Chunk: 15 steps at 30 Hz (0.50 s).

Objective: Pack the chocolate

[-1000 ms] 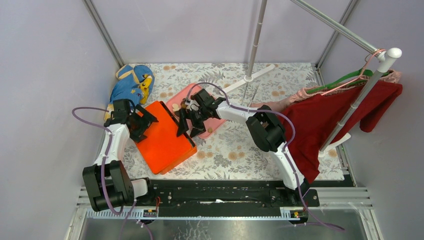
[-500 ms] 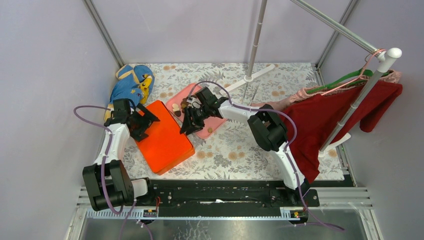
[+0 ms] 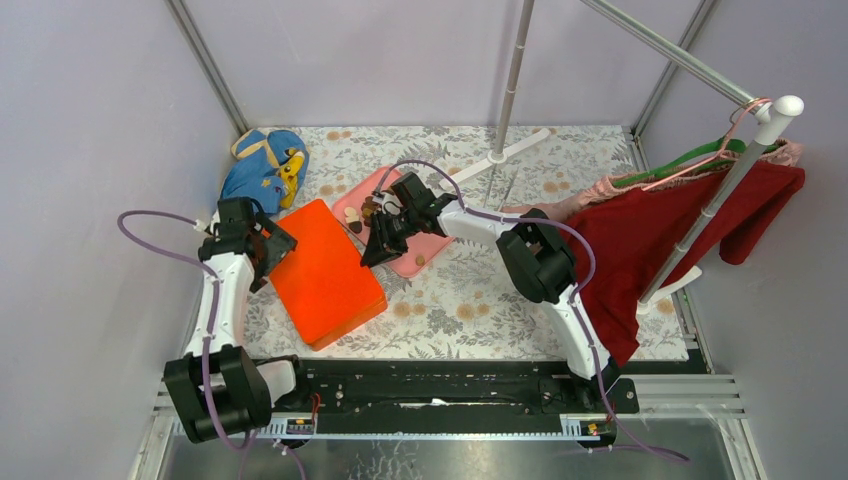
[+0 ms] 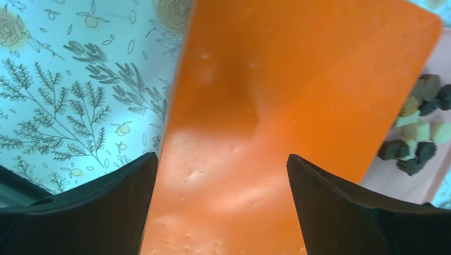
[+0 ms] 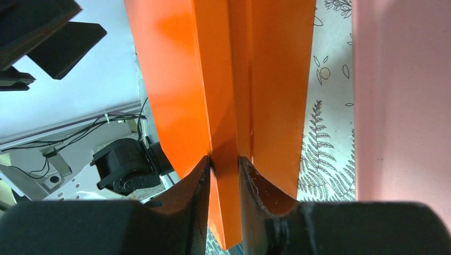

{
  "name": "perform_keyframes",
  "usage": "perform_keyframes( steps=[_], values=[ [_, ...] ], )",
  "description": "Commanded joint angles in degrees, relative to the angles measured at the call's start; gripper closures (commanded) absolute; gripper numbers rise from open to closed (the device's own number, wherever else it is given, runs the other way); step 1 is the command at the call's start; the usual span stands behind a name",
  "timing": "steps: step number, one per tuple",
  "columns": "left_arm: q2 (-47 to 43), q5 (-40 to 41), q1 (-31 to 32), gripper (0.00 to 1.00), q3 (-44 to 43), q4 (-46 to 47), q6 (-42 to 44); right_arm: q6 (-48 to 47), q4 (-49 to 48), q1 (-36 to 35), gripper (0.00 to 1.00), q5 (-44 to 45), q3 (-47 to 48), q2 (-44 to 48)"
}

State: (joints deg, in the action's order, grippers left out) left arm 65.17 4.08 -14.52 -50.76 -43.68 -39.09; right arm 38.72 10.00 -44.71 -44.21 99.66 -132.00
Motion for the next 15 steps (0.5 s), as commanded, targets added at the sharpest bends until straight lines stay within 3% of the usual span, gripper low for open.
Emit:
perform_keyframes(
  steps=[1,11,13,15],
  values=[
    [2.09,2.92,-0.59,0.01,1.74,-1.4,-1.16,-1.65,1.83,-0.41,0.73,4.22,-1.94,0.86],
    [-0.88,-7.85,-0.68,0.01,7.78,7.42,-2.99,-1.7,1.73,-0.33,0.73,3.93,-2.36,1.54],
    [-0.69,-8.43,-0.68,0.01,7.43,7.54,-2.79,-1.99,2.01,-0.33,0.64,4.21,-2.29,1.68],
    [-0.21,-8.51,-0.69,0.01,6.67,7.16,-2.3,-2.24,2.42,-0.24,0.49,4.54,-2.21,1.96]
  ],
)
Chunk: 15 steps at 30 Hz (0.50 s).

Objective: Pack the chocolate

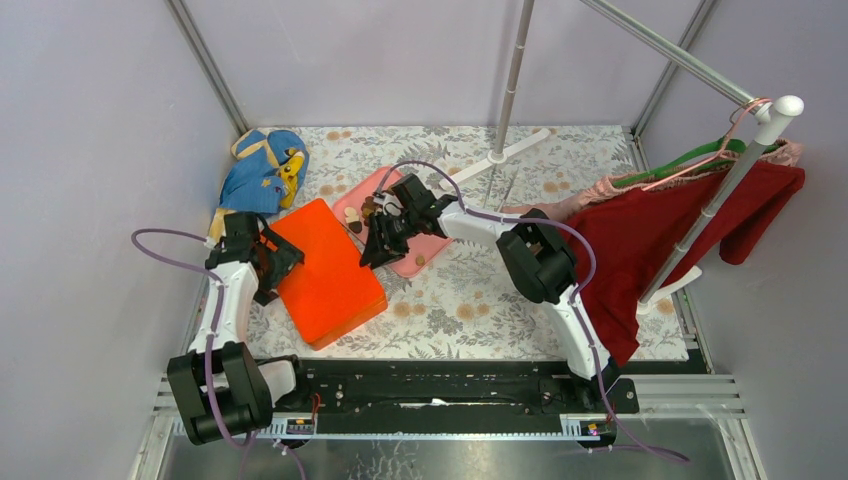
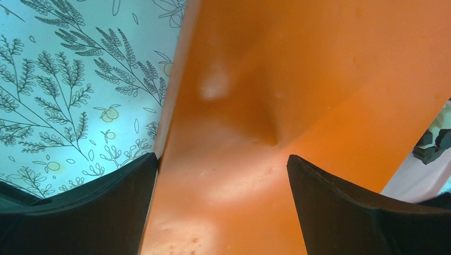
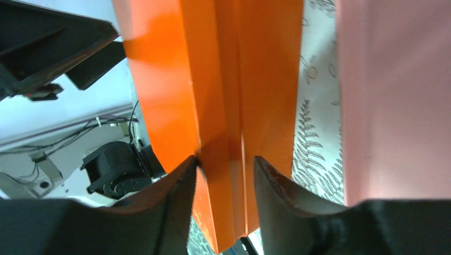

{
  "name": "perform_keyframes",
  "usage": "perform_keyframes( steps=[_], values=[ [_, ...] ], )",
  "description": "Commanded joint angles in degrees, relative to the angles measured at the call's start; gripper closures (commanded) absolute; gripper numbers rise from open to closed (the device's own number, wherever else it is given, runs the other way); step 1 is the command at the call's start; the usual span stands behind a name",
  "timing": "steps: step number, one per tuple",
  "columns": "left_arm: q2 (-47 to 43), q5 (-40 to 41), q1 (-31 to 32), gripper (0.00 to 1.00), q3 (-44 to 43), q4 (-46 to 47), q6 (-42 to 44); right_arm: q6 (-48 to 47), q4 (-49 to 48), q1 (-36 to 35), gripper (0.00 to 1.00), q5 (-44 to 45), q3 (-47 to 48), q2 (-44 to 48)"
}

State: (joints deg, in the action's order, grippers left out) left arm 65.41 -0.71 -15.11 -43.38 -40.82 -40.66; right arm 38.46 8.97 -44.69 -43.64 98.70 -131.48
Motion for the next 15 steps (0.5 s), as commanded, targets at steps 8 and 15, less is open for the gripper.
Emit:
perform_keyframes(
  steps=[8,15],
  values=[
    [0.18,-4.64,-0.1,0.01,-1.72,4.17,-0.09,-4.82,7.01,-0.33,0.32,8.62,-1.84,5.29],
    [0.66,-5.12,-0.09,0.01,-2.38,4.17,0.56,-9.0,12.87,-0.35,0.12,20.26,-2.29,14.38]
  ],
)
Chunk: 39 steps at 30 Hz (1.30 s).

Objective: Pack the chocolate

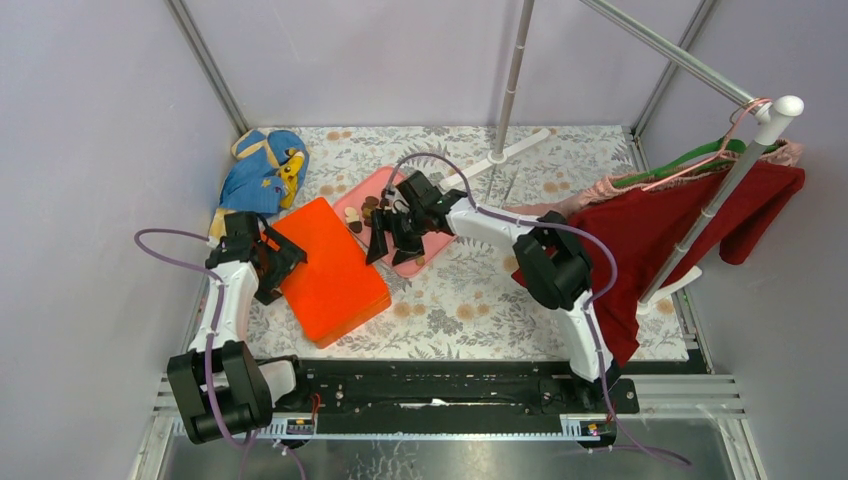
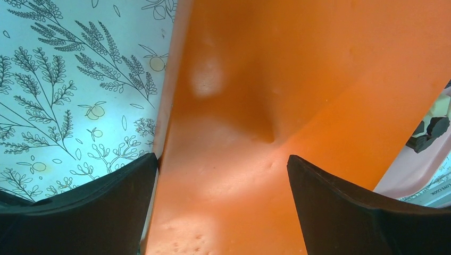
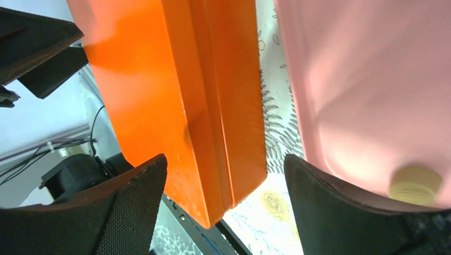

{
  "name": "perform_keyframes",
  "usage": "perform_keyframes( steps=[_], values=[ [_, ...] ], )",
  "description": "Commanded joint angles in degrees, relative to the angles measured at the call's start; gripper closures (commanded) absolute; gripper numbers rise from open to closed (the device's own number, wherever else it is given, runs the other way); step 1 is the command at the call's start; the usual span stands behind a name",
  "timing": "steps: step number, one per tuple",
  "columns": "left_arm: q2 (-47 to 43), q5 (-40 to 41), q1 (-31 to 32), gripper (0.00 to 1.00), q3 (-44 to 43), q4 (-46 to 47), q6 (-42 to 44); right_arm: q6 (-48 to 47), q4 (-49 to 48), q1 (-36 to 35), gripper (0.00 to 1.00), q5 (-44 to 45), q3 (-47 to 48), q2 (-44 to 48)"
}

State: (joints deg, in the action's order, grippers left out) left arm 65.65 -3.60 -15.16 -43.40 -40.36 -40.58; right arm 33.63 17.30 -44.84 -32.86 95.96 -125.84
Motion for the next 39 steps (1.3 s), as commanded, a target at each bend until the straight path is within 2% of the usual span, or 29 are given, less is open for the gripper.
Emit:
perform_keyframes(
  steps=[1,3,5,6,7,8,10,12,17,22,29,34,39],
  values=[
    [0.44,-2.35,-0.05,0.01,-2.43,3.71,0.57,-4.74,5.14,-0.24,0.11,11.3,0.19,10.24],
    [0.49,-2.62,-0.09,0.01,-2.68,3.71,0.75,-5.66,5.84,-0.3,0.1,14.57,-0.7,13.14],
    [0.61,-2.71,-0.05,0.01,-2.81,3.71,0.93,-7.01,6.57,-0.86,0.15,17.55,-1.4,16.19],
    [0.69,-2.75,-0.05,0.01,-2.9,3.71,1.01,-7.9,7.03,-1.38,0.28,19.04,-1.54,17.2],
    [0.81,-2.76,-0.07,0.01,-3.0,3.71,1.03,-8.99,7.46,-2.19,0.48,20.42,-1.57,18.16],
    [0.91,-2.81,-0.07,0.01,-3.12,3.71,1.1,-10.27,8.08,-3.19,0.64,21.62,-1.5,18.75],
    [1.24,-2.8,-0.06,0.01,-3.38,3.79,1.24,-12.22,9.33,-5.44,0.83,23.11,-0.69,18.96],
    [1.64,-2.74,-0.05,0.01,-3.53,4.0,1.37,-13.59,10.44,-7.56,0.91,23.92,0.38,17.71],
    [2.29,-2.97,-0.09,0.01,-4.06,4.17,1.2,-12.52,8.24,-8.72,0.98,17.95,-1.69,11.68],
    [2.2,-2.82,-0.05,0.01,-5.49,3.2,1.66,-12.05,9.33,-8.86,1.0,20.45,-3.27,8.61],
    [1.47,-4.45,-0.18,0.01,-11.49,0.69,1.48,-14.15,11.82,-8.92,1.0,22.08,0.7,13.38],
    [0.8,-5.91,-0.16,0.01,-16.29,0.25,0.44,-13.55,9.91,-8.9,1.0,21.66,1.67,17.62],
    [1.98,-8.98,-0.14,0.01,-18.42,8.87,-3.58,-13.69,9.62,-8.88,1.0,23.19,1.68,19.08]
  ],
)
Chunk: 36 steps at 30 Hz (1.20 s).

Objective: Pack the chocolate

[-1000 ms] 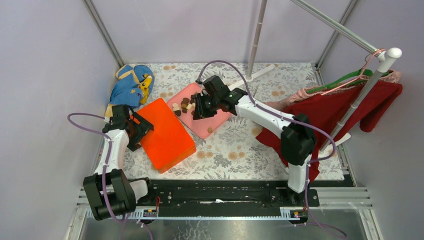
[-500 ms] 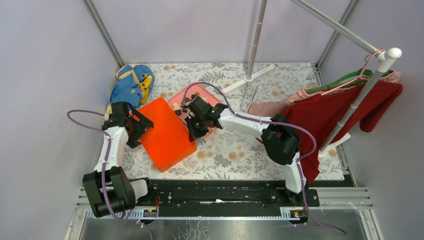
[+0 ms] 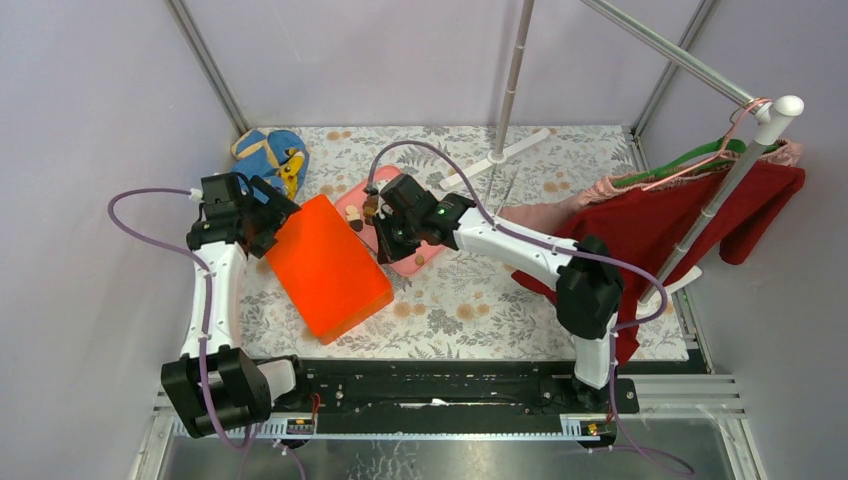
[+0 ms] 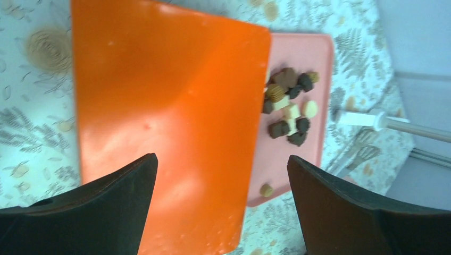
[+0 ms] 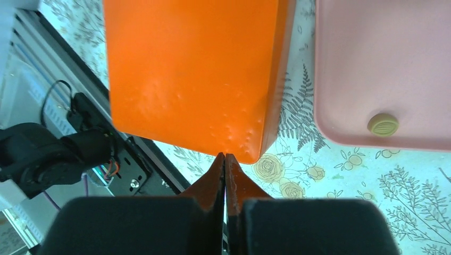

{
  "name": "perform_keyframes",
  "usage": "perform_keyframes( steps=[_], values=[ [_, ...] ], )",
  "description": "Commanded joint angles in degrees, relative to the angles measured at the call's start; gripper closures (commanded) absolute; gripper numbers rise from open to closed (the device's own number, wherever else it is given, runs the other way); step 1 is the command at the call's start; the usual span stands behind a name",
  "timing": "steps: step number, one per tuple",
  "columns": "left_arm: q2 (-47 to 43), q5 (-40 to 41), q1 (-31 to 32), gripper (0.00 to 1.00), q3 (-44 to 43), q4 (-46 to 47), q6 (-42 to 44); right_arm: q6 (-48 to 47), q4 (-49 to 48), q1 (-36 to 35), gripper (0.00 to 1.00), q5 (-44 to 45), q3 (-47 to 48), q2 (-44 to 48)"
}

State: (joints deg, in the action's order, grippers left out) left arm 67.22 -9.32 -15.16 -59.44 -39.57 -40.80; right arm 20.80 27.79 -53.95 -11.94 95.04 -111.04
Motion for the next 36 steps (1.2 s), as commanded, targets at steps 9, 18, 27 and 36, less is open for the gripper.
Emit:
perform_keyframes(
  steps=[9,18,27,36],
  values=[
    [13.63,1.44,7.85,0.06,-6.8,23.21,-8.21,-1.53,1.67,0.25,1.0,5.25,1.2,5.74],
    [31.53,13.18,13.16,0.46,-8.01,23.07,-5.43,-0.71,2.54,0.26,1.0,7.35,-0.95,7.16],
    [24.35,15.37,14.67,0.41,-16.17,19.36,-1.33,-0.65,2.26,0.29,1.0,7.55,-1.27,8.21],
    [31.95,18.29,14.83,0.46,-16.49,22.57,-2.64,-1.02,3.53,0.29,1.0,7.73,-0.14,7.27]
  ],
)
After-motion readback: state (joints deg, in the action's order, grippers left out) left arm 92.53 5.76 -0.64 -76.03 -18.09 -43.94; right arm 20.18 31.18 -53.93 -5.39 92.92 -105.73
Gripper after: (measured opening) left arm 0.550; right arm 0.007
